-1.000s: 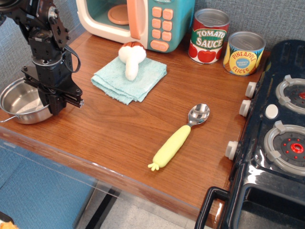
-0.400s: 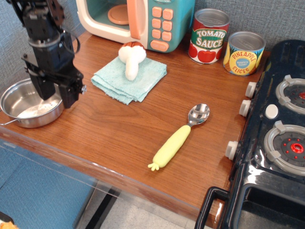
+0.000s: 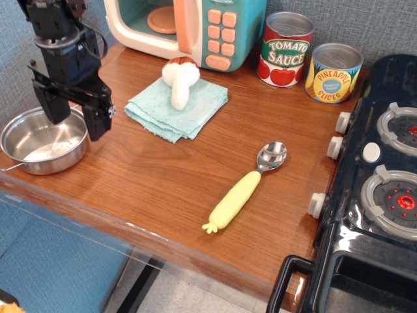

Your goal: Place the pot on the left corner of the table

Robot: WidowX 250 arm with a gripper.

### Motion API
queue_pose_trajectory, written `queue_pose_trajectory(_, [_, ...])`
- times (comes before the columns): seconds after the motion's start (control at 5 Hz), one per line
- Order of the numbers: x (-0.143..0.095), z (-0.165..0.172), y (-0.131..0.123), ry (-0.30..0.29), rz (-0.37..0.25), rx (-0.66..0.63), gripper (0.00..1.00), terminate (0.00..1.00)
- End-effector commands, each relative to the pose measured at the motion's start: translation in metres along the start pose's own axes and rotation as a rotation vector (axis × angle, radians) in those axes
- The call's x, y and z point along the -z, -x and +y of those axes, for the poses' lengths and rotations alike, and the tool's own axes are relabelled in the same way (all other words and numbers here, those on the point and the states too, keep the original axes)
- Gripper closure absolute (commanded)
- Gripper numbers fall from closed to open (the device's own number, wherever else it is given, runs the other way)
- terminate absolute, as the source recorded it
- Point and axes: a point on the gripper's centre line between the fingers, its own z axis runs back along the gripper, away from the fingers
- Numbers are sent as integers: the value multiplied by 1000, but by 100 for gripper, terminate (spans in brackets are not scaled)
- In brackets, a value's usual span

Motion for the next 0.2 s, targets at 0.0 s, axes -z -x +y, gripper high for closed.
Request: queue_pose_trajectory(0.0, [-17, 4, -3, -23, -37, -6, 0, 100])
